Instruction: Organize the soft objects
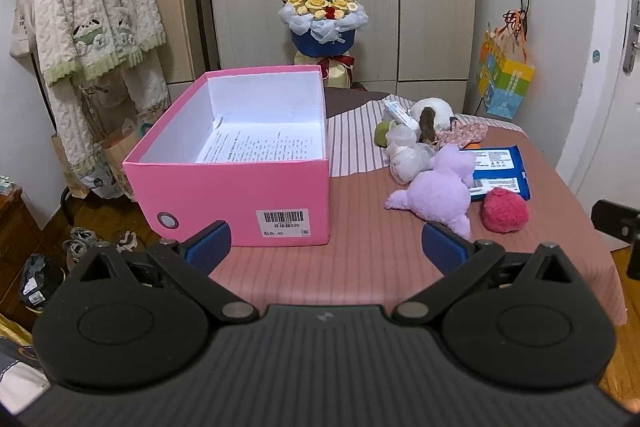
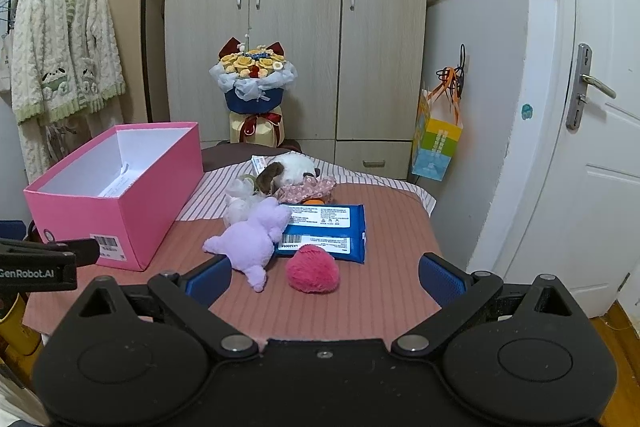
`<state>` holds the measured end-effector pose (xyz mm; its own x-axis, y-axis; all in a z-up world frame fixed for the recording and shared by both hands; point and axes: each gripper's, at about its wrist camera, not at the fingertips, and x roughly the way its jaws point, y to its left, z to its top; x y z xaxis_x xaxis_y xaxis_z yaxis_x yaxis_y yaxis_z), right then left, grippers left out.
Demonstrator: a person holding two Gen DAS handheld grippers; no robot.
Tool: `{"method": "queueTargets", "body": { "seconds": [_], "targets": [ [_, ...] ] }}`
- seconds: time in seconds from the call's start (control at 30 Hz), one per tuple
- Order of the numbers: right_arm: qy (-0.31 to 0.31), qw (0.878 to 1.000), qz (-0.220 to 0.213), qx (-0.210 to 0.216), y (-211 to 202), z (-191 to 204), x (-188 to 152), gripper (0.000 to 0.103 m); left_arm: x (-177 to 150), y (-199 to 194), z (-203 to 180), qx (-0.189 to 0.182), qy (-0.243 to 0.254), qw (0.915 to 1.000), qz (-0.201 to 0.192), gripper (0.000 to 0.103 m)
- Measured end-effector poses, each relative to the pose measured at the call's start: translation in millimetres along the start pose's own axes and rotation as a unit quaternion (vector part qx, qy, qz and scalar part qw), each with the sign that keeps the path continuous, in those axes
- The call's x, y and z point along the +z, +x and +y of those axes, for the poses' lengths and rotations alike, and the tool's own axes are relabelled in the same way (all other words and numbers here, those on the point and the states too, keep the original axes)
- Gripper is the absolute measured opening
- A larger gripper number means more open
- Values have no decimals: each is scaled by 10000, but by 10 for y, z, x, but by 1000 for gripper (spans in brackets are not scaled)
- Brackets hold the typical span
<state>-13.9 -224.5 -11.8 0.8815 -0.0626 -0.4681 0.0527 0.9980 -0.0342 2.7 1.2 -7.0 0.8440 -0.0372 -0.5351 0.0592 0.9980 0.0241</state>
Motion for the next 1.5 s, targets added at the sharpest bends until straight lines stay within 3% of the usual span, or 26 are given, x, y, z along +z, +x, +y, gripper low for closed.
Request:
{"method": "queueTargets", "body": {
  "seconds": [0.73, 1.5],
  "targets": [
    [-14, 9999, 108, -47, 63, 5, -12, 101, -40, 20, 25, 139, 85, 9997, -195, 103],
    [-89, 9999, 130, -53, 119, 3, -1, 101, -28, 4, 83, -80, -87, 9992, -374, 103]
  ]
}}
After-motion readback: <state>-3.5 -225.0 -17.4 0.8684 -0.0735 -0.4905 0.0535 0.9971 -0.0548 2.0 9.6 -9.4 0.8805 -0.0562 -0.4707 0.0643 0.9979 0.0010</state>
